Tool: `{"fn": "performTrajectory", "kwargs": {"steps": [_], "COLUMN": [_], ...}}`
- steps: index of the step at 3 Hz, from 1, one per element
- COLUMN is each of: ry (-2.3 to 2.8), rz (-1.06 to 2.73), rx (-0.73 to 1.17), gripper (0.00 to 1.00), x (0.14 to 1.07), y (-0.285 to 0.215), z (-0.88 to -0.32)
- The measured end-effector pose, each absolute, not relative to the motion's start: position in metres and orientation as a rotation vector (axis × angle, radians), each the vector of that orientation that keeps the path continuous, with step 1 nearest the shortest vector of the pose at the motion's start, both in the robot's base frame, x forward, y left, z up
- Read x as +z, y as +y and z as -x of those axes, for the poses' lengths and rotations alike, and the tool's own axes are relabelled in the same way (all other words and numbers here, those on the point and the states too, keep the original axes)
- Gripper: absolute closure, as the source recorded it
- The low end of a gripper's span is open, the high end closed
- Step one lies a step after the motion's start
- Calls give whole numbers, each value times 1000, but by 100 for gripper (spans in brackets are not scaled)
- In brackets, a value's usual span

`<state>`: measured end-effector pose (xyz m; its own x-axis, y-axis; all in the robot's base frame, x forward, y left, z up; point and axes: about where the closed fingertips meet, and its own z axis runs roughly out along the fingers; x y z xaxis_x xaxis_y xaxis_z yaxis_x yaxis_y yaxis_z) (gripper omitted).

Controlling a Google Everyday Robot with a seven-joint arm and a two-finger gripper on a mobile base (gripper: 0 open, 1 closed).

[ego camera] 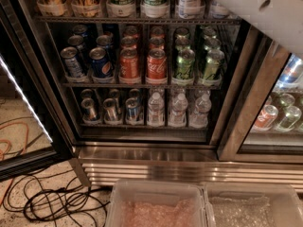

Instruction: Pick blue plastic bottle from top shelf of fridge

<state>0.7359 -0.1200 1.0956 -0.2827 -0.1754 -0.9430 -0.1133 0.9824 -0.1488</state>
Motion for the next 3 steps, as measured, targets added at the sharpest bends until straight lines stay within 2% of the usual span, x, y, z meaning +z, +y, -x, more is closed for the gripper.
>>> {"fn": "performTrajectory", "kwargs": {"steps": [1, 2, 3], "ry": [1863, 1856, 1856], "rz": [201, 243, 243], "rx": [-67, -42, -42], "gripper": [34, 52, 76], "x": [1093, 1092, 1093], "y": [-123, -122, -122], "z": [-739, -741, -740]}}
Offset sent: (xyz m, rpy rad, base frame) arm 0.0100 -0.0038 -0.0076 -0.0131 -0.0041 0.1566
